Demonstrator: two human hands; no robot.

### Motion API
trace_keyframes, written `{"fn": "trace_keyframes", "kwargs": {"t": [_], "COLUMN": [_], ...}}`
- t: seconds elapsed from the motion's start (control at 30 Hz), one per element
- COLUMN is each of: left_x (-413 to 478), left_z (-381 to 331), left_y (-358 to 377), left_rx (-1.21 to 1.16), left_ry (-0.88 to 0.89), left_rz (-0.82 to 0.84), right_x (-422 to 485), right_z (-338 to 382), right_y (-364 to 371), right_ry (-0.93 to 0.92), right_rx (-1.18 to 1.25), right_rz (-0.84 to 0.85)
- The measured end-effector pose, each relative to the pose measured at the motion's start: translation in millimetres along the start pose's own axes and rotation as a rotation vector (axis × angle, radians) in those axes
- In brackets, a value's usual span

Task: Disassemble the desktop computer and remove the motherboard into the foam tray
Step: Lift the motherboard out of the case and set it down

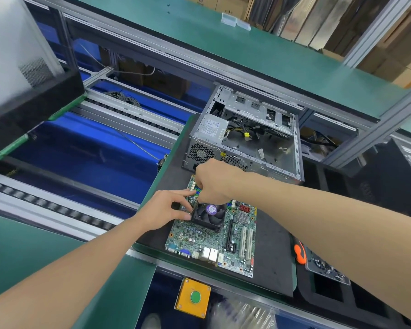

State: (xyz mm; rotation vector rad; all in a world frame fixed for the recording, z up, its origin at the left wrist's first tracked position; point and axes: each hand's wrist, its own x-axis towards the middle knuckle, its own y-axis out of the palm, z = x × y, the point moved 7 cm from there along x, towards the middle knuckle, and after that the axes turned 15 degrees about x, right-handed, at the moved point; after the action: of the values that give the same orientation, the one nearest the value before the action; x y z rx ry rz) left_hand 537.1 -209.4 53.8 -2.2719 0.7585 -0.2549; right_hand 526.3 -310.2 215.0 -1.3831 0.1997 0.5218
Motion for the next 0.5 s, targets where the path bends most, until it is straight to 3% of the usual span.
{"fn": "trace_keyframes", "kwargs": {"t": [0.3, 0.5], "left_x": [0, 3], "left_z": [-2, -21], "left_y": [-5, -13], "left_rx": [-0.097, -0.045], "left_ry": [0.000, 0.132], "left_rz": [-0.103, -0.107], "right_x": [-2, -2], "right_z": [18, 23], "right_y": [8, 9], "right_ry": [-0.162, -0.184], "right_rx": [-0.243, -0.272], "right_rz": [0.042, 0.058]}}
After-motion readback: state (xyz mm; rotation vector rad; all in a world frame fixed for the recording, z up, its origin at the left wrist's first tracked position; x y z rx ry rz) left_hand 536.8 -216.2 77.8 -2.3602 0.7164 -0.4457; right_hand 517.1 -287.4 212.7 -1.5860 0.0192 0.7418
